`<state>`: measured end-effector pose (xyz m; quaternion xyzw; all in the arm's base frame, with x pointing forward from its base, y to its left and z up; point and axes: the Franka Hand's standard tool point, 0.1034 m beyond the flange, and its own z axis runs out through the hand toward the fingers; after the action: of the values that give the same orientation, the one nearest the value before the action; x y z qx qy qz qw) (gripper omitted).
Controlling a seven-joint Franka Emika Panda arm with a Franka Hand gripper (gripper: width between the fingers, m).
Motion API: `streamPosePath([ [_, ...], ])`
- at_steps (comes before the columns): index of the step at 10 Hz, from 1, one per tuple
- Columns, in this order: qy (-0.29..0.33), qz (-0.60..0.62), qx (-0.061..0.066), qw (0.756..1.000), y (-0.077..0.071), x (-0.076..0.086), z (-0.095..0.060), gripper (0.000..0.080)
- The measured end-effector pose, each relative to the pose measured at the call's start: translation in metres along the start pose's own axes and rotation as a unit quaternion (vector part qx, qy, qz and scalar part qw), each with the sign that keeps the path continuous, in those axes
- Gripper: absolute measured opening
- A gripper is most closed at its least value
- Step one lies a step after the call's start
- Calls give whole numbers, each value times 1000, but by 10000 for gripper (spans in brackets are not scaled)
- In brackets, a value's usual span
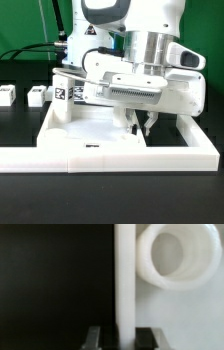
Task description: Assemble square table
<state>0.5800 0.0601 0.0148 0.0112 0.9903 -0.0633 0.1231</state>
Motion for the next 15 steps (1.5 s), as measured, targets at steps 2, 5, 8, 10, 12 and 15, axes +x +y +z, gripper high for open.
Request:
streamPosePath([
  [2, 0, 2, 0, 1000, 0, 0, 0, 58],
  [5, 0, 11, -6, 1000, 14, 2, -2, 58],
  [8, 0, 19, -15, 1000, 34, 5, -5, 58],
  [10, 1, 21, -23, 1000, 48, 7, -8, 58],
  [12, 2, 28, -29, 999, 60, 10, -10, 58],
  [15, 6, 35, -26, 999, 66, 11, -11, 58],
])
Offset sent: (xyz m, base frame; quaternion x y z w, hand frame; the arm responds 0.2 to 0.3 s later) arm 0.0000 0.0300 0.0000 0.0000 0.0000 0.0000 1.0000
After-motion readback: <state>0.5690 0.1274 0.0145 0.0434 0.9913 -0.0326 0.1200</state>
